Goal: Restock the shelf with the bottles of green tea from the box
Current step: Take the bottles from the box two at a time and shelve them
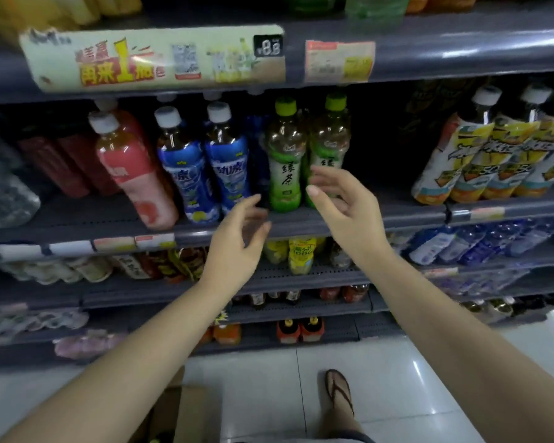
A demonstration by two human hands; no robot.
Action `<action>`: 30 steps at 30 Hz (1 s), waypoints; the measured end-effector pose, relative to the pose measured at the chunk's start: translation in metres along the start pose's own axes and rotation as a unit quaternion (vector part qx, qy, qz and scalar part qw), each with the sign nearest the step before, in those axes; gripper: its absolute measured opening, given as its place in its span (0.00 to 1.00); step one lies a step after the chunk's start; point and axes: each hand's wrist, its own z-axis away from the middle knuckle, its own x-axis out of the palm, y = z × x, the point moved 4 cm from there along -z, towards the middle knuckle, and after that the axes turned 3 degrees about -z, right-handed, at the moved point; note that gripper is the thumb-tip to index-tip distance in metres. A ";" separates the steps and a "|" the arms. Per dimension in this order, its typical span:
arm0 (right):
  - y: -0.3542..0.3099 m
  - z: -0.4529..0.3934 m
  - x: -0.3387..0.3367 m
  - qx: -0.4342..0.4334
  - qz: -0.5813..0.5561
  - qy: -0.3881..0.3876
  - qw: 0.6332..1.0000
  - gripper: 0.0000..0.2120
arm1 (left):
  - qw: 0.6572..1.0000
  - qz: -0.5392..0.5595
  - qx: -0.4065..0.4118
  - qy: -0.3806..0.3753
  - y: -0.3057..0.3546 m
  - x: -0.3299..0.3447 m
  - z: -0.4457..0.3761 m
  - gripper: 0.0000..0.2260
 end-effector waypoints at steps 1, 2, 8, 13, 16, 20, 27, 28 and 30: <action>-0.003 0.001 0.013 -0.005 -0.020 -0.024 1.000 0.16 | 1.000 -0.004 -0.011 0.005 -0.011 -0.004 0.008 0.20; -0.006 0.001 0.028 -0.009 -0.042 -0.052 0.998 0.16 | 1.000 -0.008 -0.027 0.013 -0.022 -0.009 0.016 0.20; -0.023 0.006 0.140 -0.040 -0.142 -0.268 0.952 0.13 | 0.977 -0.016 -0.181 0.113 -0.090 -0.047 0.076 0.19; -0.035 0.035 0.221 -0.048 -0.181 -0.433 0.881 0.11 | 0.919 -0.040 -0.321 0.227 -0.119 -0.075 0.162 0.19; -0.048 0.066 0.259 -0.056 -0.190 -0.524 0.828 0.11 | 0.863 -0.042 -0.396 0.310 -0.122 -0.083 0.222 0.15; -0.062 0.124 0.306 -0.049 -0.205 -0.609 0.765 0.13 | 0.781 -0.063 -0.478 0.397 -0.126 -0.091 0.299 0.19; -0.057 0.215 0.391 -0.015 -0.169 -0.662 0.730 0.13 | 0.706 -0.041 -0.555 0.437 -0.160 -0.106 0.397 0.22; -0.054 0.223 0.402 -0.010 -0.157 -0.665 0.730 0.13 | 0.705 -0.037 -0.556 0.439 -0.168 -0.108 0.408 0.21; -0.043 0.235 0.421 0.002 -0.144 -0.663 0.735 0.13 | 0.701 -0.026 -0.561 0.439 -0.183 -0.110 0.426 0.22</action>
